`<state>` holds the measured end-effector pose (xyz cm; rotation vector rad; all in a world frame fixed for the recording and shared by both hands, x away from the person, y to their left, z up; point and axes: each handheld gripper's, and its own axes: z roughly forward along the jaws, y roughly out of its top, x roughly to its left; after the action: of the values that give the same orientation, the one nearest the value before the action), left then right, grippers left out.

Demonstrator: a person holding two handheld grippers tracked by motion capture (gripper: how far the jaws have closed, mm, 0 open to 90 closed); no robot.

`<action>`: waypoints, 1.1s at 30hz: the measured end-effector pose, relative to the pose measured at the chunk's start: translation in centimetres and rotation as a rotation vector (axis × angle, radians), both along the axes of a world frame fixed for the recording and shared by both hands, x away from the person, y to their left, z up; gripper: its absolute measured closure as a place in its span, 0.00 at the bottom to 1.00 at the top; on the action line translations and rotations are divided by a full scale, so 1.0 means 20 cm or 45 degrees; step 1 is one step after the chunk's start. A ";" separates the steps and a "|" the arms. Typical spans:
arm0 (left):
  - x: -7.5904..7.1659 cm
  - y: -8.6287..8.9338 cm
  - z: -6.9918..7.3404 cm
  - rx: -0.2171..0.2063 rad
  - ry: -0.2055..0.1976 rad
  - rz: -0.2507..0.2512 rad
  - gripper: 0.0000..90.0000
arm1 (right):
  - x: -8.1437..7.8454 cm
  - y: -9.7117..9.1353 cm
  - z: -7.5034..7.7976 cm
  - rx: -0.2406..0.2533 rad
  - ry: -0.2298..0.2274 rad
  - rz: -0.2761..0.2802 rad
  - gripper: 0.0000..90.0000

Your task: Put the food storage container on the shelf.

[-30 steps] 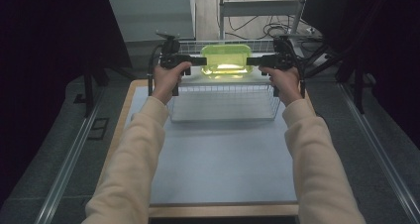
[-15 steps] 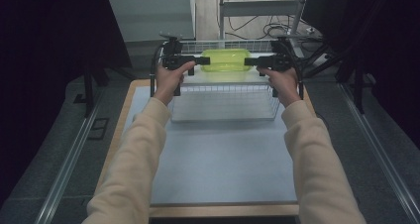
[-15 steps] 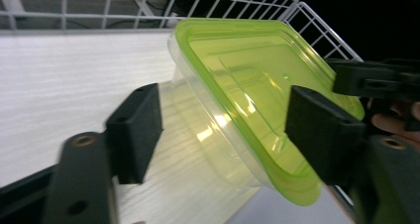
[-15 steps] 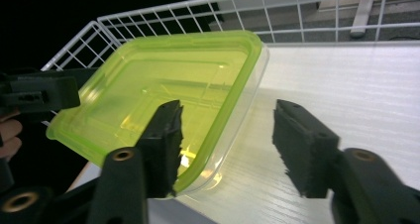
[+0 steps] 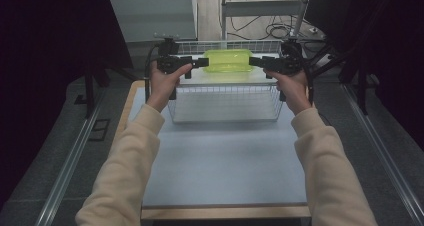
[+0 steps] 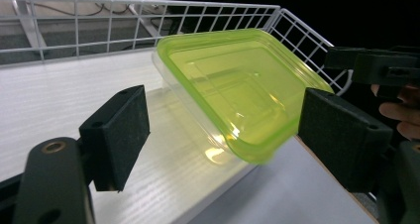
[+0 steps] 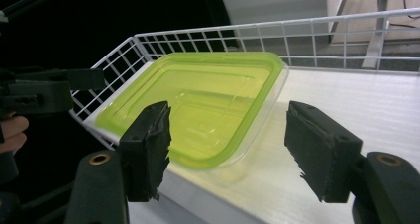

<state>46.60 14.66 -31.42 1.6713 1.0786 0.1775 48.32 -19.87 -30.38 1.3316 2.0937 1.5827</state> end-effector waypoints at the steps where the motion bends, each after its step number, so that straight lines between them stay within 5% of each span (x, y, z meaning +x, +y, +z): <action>1: -0.02 0.00 0.00 0.002 -0.003 -0.003 0.22 | -0.02 0.00 0.00 -0.001 -0.008 0.010 0.38; 10: -0.24 0.07 -0.01 0.021 -0.083 -0.041 0.22 | -0.18 -0.08 -0.04 0.015 -0.065 0.087 0.38; 14: -0.39 0.10 -0.05 -0.016 -0.111 -0.078 0.22 | -0.29 -0.11 -0.09 0.061 -0.078 0.163 0.37; 24: -0.71 0.10 -0.34 0.006 -0.116 -0.189 0.22 | -0.59 -0.19 -0.37 0.026 -0.123 0.283 0.35; 33: -0.90 0.05 -0.55 0.044 -0.090 -0.195 0.23 | -0.73 -0.23 -0.62 0.025 -0.032 0.359 0.35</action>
<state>28.66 15.56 -42.40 1.7578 0.8950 0.1555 33.77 -24.42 -42.85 1.0516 2.3399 1.7175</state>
